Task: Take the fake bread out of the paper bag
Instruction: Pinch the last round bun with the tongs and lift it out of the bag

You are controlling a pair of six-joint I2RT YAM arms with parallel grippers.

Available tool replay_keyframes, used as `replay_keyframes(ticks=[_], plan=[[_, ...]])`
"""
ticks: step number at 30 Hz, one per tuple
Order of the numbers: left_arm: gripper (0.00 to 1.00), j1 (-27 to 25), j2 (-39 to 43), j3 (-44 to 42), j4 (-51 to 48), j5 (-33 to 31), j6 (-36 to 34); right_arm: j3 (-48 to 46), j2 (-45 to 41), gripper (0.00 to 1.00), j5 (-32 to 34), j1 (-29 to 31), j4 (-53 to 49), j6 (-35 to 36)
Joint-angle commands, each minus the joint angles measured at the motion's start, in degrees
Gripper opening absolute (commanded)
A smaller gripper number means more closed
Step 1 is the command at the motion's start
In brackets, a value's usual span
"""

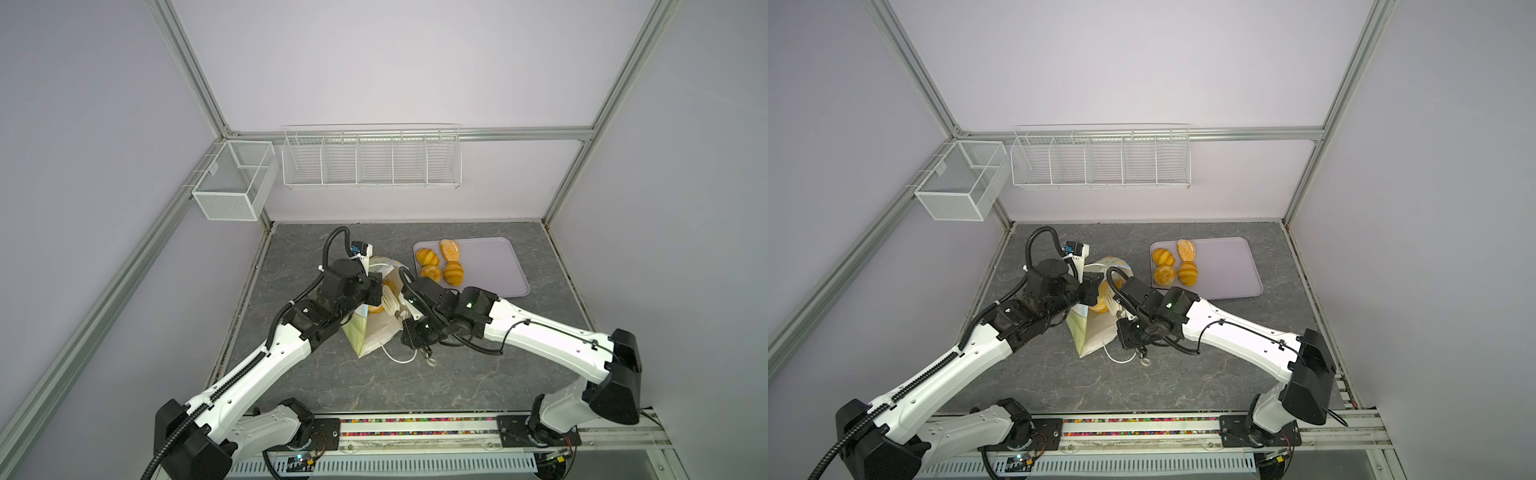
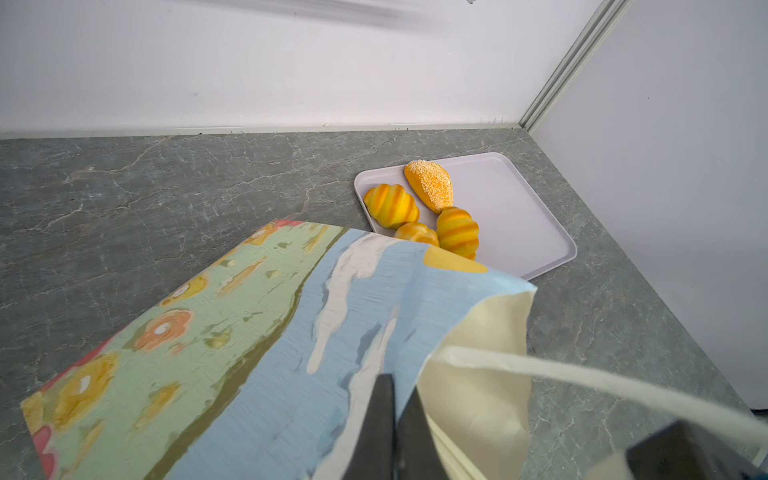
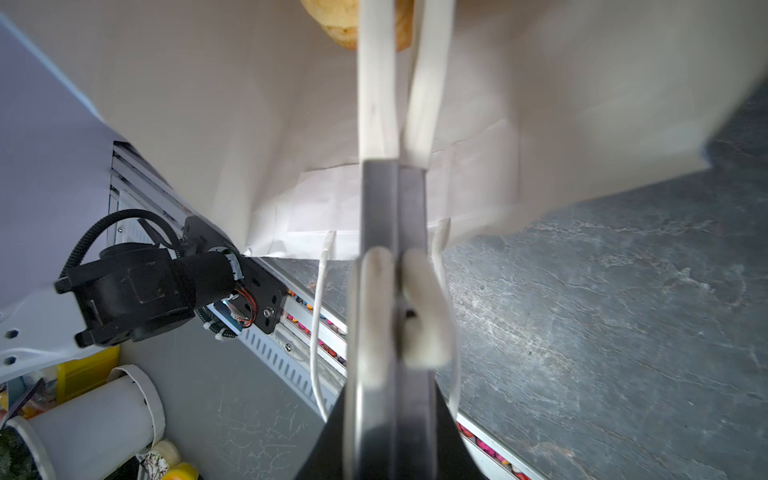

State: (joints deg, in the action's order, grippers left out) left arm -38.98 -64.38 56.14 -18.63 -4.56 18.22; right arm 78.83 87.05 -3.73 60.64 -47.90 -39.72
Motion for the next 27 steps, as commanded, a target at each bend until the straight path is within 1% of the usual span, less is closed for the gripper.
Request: replay_keyframes(ticks=[1,4,14,16,19,22,24,27], plan=[[0.0,0.0,-1.4,2.6,-1.7,-1.8,2.5,-0.9,-3.2,0.07,2.8,0.2,-0.5,1.8],[0.0,0.0,-2.7,3.3,-1.8,-1.3,3.3,-0.8,-4.1,0.07,3.9,0.1,-2.0,2.7],[0.0,0.0,-6.5,6.6,-2.5,-1.5,5.1,-1.4,-8.7,0.07,4.1,-1.0,-4.9,6.1],[0.0,0.0,-7.6,7.6,-3.1,-1.4,5.7,-1.7,-9.7,0.07,3.7,-1.8,-5.5,6.8],[0.0,0.0,-8.4,8.5,-2.9,-1.7,6.0,-2.4,-12.0,0.07,1.5,-4.1,-5.8,8.5],[0.0,1.2,-8.7,9.0,-2.6,-1.6,6.2,-2.4,-14.0,0.07,0.3,-6.1,-6.5,9.8],[0.0,2.8,-9.2,10.0,-3.2,-0.3,7.0,-2.3,-15.0,0.07,0.3,-7.0,-8.7,10.6],[0.0,4.2,-10.1,10.7,-3.3,1.4,7.8,-2.5,-16.2,0.07,0.0,-7.9,-9.3,11.2]])
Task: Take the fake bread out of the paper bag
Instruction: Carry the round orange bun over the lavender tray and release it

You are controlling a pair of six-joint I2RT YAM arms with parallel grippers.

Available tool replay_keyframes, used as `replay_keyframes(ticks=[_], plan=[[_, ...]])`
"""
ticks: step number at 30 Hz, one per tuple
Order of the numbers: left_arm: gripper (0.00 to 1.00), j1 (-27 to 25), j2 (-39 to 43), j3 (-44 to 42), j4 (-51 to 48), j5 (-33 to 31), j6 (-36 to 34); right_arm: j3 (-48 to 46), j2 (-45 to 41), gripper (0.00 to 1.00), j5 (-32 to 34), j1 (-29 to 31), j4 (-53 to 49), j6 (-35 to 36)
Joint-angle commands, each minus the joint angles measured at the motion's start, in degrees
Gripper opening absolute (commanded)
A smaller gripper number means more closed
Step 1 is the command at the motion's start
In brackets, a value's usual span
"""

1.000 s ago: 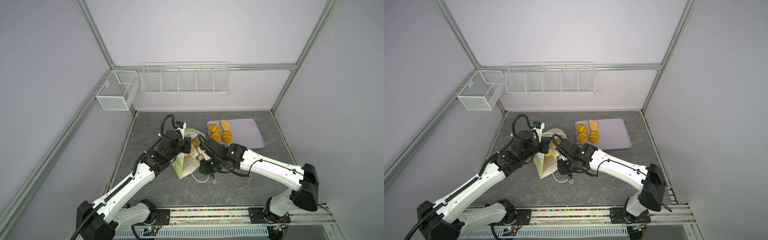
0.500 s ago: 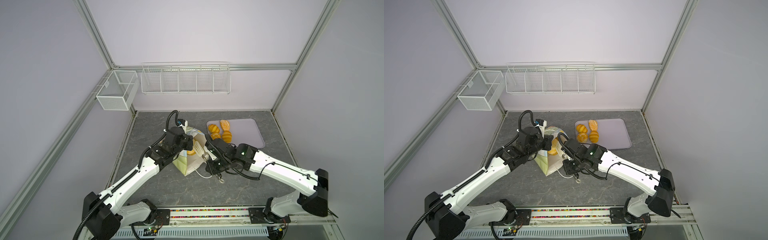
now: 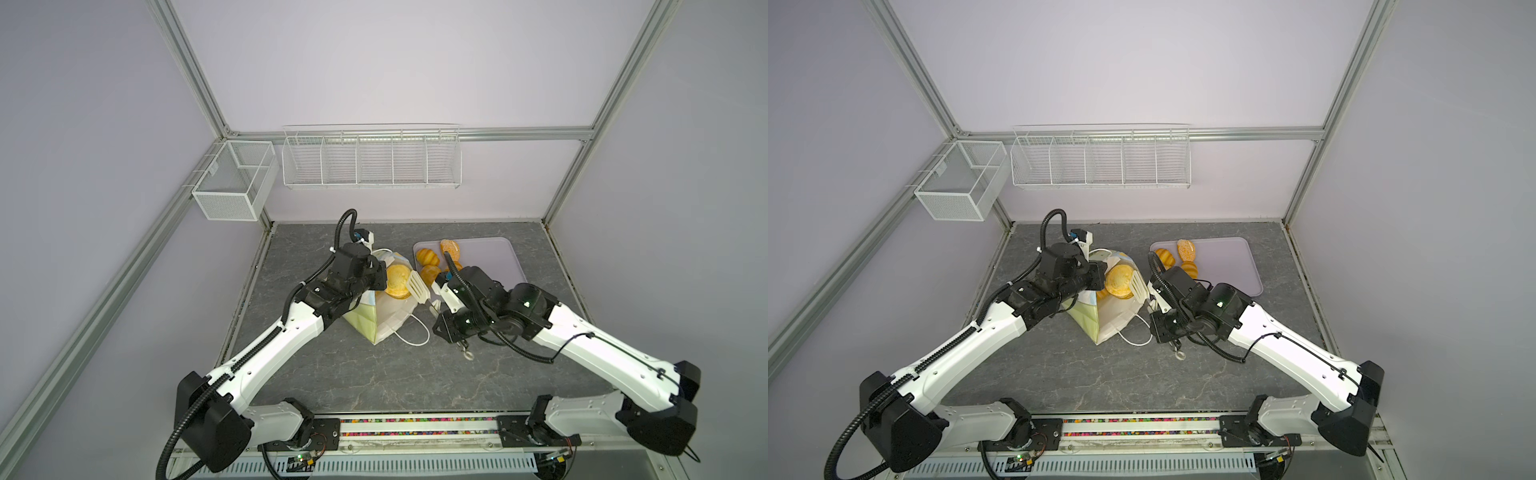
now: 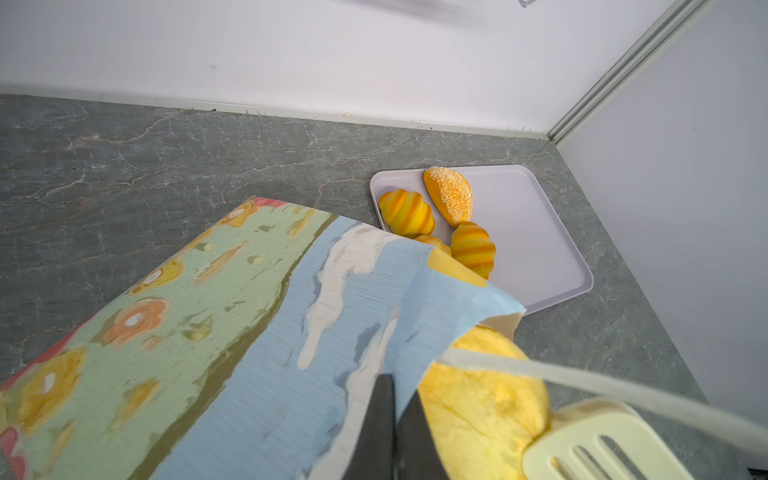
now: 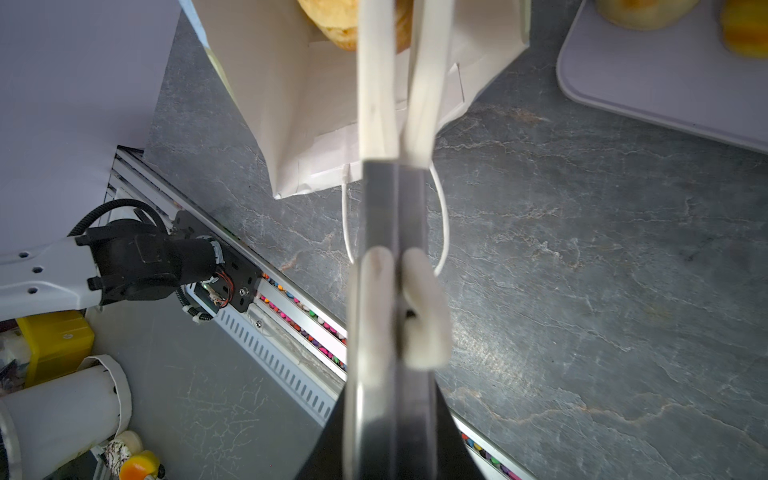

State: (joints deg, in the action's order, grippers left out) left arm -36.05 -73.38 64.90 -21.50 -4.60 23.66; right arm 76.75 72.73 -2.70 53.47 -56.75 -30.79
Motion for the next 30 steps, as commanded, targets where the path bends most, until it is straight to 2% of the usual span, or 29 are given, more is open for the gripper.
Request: replay_keyframes(ticks=[1,7,13,16,23,26,30], plan=[[0.0,1.5,-1.4,2.2,-0.4,1.6,2.4,-0.5,-2.1,0.07,-1.0,-1.1,-0.5,2.4],[0.0,2.3,-3.4,3.8,-0.7,2.3,2.6,-0.4,-3.5,0.07,-1.3,-5.8,-1.2,4.8],[0.0,2.6,-5.3,4.9,-1.1,3.4,2.3,0.6,-5.6,0.07,-4.8,-14.8,-0.1,8.6],[0.0,2.7,-6.0,5.5,-1.4,3.4,2.0,2.8,-4.9,0.07,-5.2,-20.0,-1.7,11.2],[0.0,3.0,-6.5,5.4,-0.6,5.4,1.7,5.7,-0.3,0.06,-6.2,-37.0,-1.8,17.8],[0.0,3.2,-6.0,5.1,-1.2,6.0,1.1,8.3,3.2,0.07,-2.7,-40.8,-3.6,20.8],[0.0,3.7,-4.0,4.5,-2.5,6.2,-0.3,11.2,8.3,0.07,11.1,-43.0,-6.8,25.7]])
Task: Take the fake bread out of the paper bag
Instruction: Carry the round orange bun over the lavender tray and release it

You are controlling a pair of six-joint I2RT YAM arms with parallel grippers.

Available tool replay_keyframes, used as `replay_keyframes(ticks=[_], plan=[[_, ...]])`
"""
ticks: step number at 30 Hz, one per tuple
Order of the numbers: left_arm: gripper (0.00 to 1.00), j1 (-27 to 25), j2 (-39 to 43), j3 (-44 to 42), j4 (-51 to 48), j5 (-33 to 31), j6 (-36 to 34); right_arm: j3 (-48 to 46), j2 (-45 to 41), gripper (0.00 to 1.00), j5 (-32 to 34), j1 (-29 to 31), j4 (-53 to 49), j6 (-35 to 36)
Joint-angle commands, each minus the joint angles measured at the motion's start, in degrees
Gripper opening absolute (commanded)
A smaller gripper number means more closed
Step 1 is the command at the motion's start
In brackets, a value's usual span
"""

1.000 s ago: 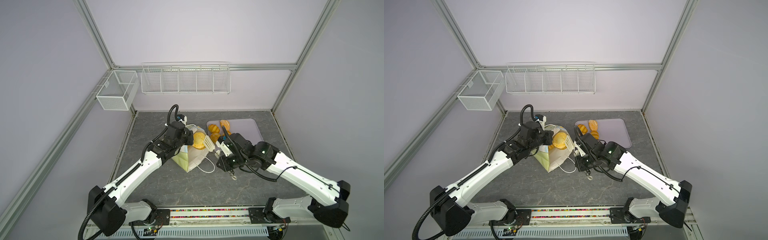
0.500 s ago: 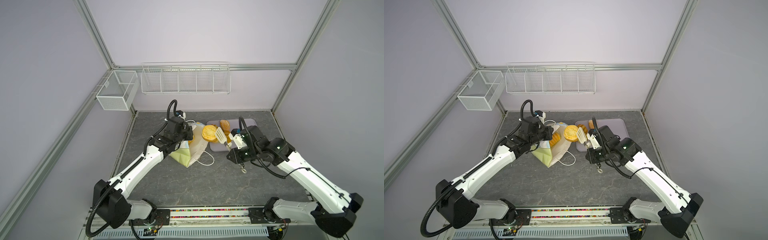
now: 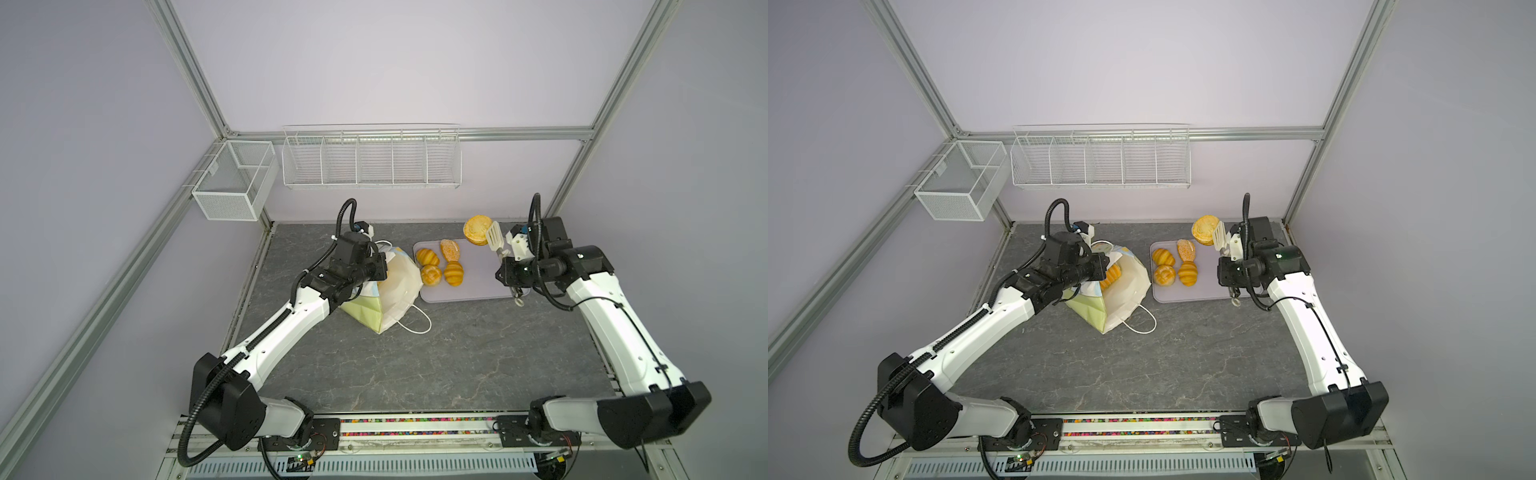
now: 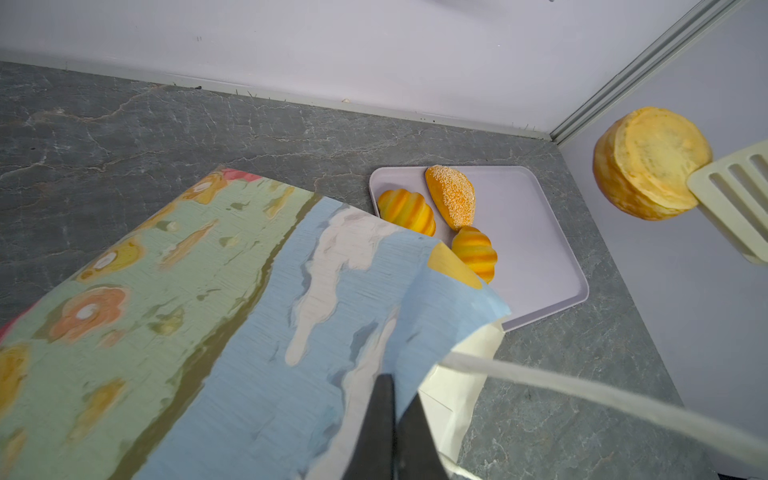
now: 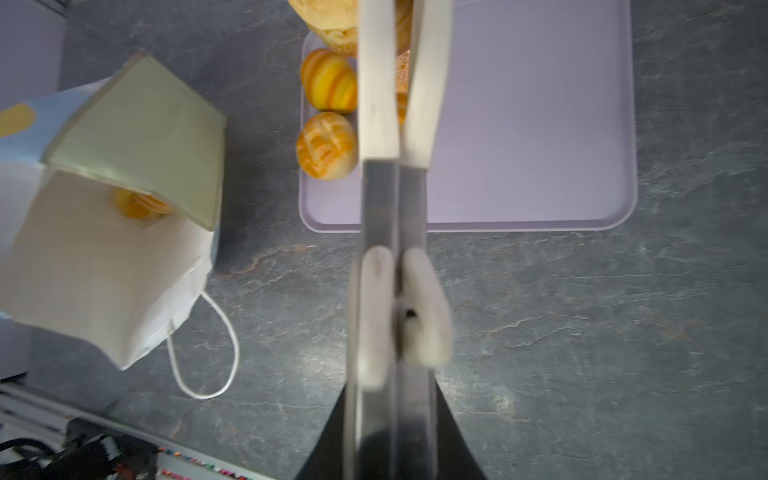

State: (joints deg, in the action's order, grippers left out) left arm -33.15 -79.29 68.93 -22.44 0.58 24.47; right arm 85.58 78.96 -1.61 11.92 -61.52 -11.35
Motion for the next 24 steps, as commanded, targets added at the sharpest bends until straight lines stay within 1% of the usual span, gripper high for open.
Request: replay_keyframes(ticks=[1,3,8,12,14,16,19,20,24], plan=[[0.0,1.0,2.4,0.3,-1.8,1.0,-1.4,2.7,3.1,0.07,13.3,-1.5,-2.4,7.1],[0.0,1.5,3.7,-0.2,-2.3,1.1,-2.0,3.3,5.8,0.07,19.7,-1.6,-3.3,8.6],[0.0,2.3,6.0,-0.5,-3.4,2.3,-2.9,4.5,12.9,0.07,32.7,-1.6,-4.9,11.0],[0.0,2.8,7.4,-0.8,-4.8,2.4,-4.2,5.5,17.5,0.07,41.0,-1.5,-6.0,12.7],[0.0,3.3,8.4,-1.9,-5.0,2.4,-4.5,5.9,18.9,0.07,43.9,-1.5,-6.6,13.3],[0.0,3.7,9.4,-3.1,-4.6,2.7,-4.5,5.8,19.5,0.07,45.8,-1.2,-6.9,14.0],[0.0,4.0,9.9,-4.4,-4.3,3.1,-4.4,4.4,20.2,0.07,46.6,-0.5,-6.9,15.4],[0.0,4.0,9.8,-4.6,-4.3,3.4,-4.2,3.5,20.6,0.07,46.7,1.7,-6.9,15.6],[0.0,4.0,9.9,-5.7,-4.0,4.8,-3.0,-0.6,22.4,0.07,46.1,5.1,-6.5,15.8]])
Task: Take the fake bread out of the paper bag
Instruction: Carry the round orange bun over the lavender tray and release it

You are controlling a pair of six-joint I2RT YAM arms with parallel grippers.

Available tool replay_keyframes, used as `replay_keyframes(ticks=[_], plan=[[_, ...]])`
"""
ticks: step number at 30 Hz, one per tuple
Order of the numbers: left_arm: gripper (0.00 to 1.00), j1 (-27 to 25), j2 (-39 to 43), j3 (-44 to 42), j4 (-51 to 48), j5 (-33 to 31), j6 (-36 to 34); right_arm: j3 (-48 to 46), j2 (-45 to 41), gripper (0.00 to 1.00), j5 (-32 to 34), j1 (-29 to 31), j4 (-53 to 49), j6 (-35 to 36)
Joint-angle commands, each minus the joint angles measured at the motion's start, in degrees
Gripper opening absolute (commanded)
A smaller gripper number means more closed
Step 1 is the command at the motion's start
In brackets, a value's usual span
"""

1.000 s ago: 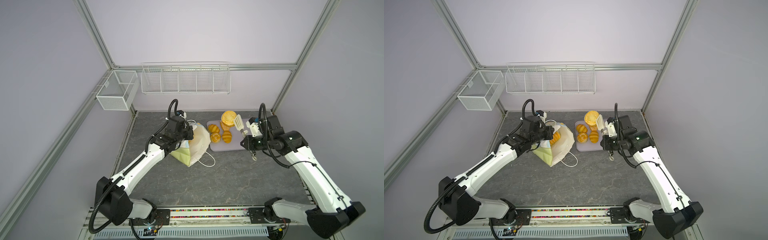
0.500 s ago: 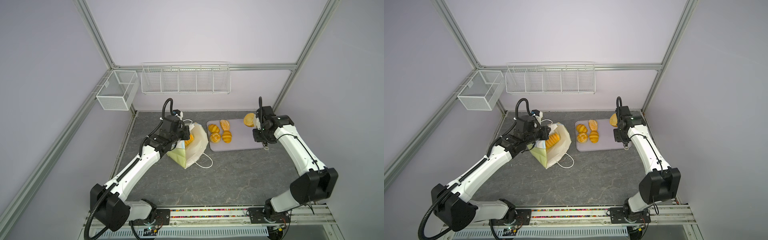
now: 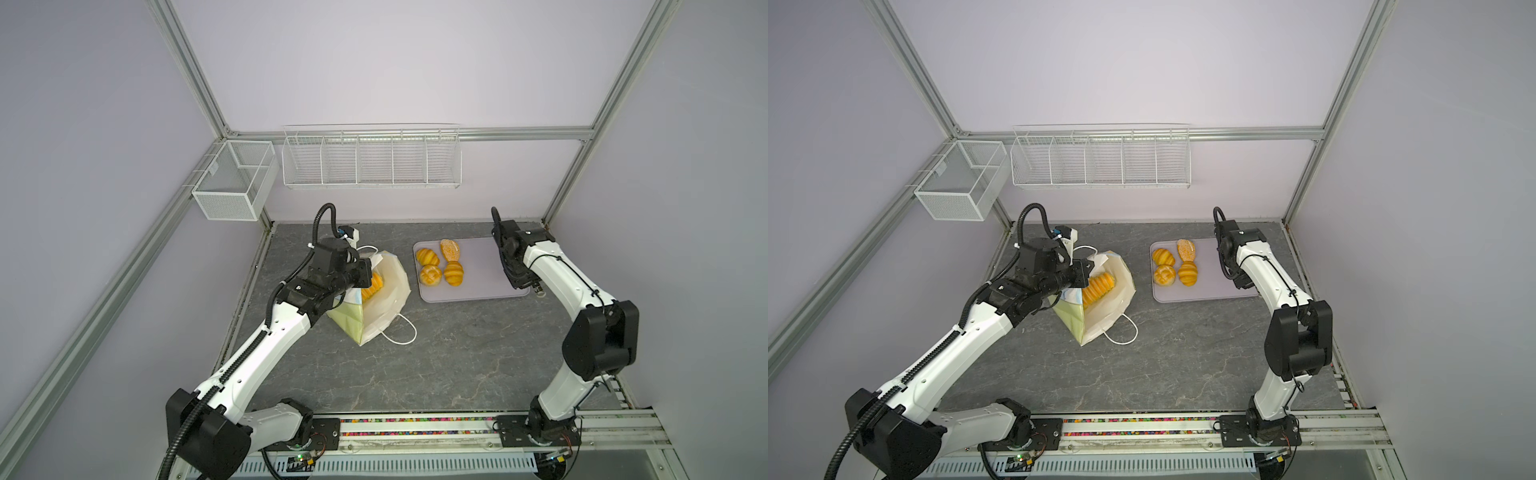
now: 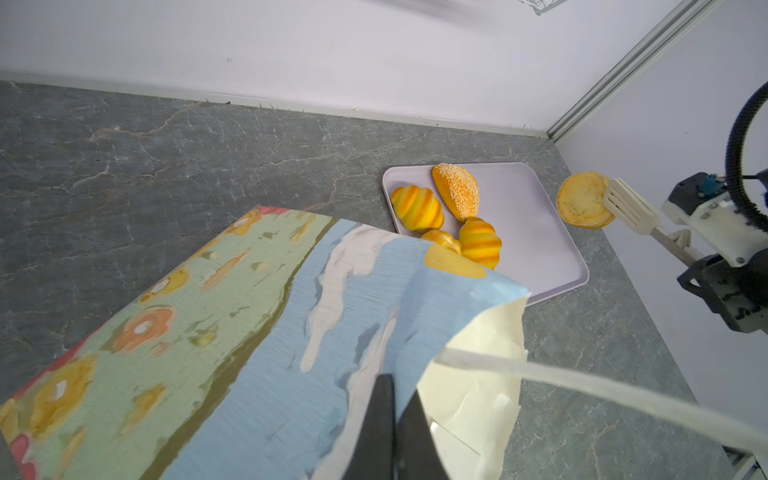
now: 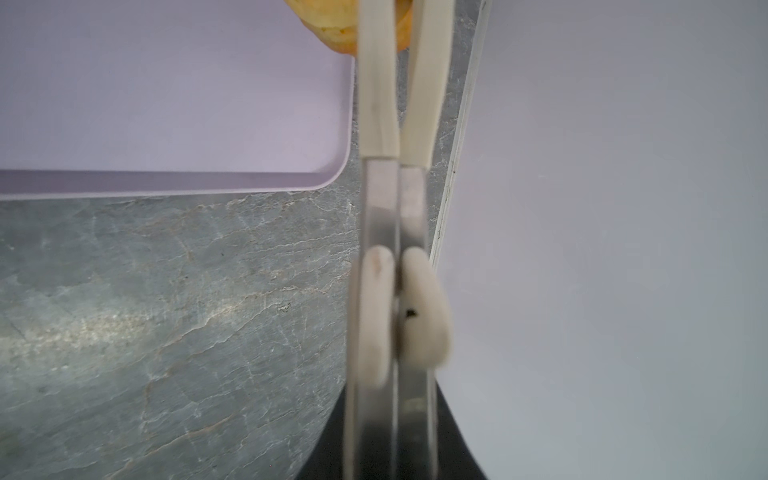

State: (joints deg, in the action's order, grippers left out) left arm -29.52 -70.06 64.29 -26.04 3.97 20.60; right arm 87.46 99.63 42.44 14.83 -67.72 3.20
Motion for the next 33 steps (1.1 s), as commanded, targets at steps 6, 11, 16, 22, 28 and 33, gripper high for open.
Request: replay_keyframes(ticks=[6,11,16,22,28,33], plan=[[0.0,0.3,1.3,-1.4,-2.0,0.3,1.5,-2.7,2.4,0.14,-1.7,5.5,1.1,-0.2],[0.0,0.3,3.0,-2.5,-2.5,-0.6,2.0,-2.9,2.2,0.2,-3.4,7.1,2.4,0.0],[0.0,0.3,3.3,-3.2,-2.4,-1.0,2.1,-3.2,2.5,0.26,-5.7,8.5,2.9,0.0],[0.0,0.3,1.6,-2.1,-3.4,-1.4,2.4,-3.1,1.9,0.31,-11.3,10.3,4.1,-1.8],[0.0,0.3,1.2,-1.7,-3.9,-1.3,2.3,-1.6,1.6,0.32,-12.7,10.7,3.8,-3.4],[0.0,0.3,1.5,-1.8,-4.0,-1.3,2.3,-0.3,1.1,0.29,-12.2,11.0,3.2,-4.1]])
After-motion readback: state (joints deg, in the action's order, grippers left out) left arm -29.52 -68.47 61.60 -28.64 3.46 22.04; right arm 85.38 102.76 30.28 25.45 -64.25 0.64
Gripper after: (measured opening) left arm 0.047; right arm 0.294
